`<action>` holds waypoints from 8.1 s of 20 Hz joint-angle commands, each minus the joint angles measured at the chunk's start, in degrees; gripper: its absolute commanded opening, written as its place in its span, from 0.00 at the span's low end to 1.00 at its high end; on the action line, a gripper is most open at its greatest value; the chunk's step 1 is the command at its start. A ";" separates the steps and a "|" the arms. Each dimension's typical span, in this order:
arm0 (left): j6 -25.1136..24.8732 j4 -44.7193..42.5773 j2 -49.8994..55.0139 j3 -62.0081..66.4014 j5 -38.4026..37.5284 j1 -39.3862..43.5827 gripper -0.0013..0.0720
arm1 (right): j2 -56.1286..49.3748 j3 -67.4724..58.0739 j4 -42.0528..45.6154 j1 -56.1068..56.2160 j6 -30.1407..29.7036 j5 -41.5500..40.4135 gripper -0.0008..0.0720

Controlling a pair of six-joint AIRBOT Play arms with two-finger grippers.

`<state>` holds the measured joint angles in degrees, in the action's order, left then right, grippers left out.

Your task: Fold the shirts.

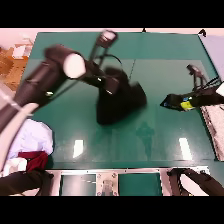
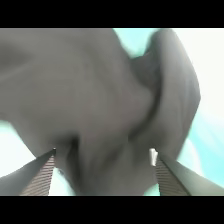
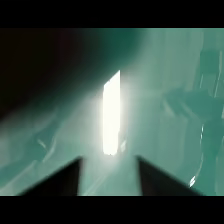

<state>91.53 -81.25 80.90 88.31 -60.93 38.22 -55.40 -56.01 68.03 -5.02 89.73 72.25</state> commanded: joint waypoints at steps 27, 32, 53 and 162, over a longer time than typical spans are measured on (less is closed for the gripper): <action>-36.28 66.58 16.72 -22.51 21.77 -19.65 0.05 | -35.65 -0.61 -23.76 -12.83 -17.92 -12.35 0.06; -33.07 61.55 11.43 -9.70 12.57 -26.05 0.05 | -30.97 -13.05 -24.15 -15.39 -17.57 -2.08 0.03; -23.04 23.78 -27.12 -8.13 -3.96 -31.30 0.06 | 6.56 -23.71 -19.80 -20.55 -17.38 -2.38 0.04; -29.40 16.76 19.06 6.82 -18.45 -40.76 0.06 | -48.76 -28.00 -17.16 -19.76 -18.82 -1.64 0.04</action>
<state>62.39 -64.18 99.92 95.37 -72.73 -2.35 -104.09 -85.25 47.31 -24.67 70.35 68.14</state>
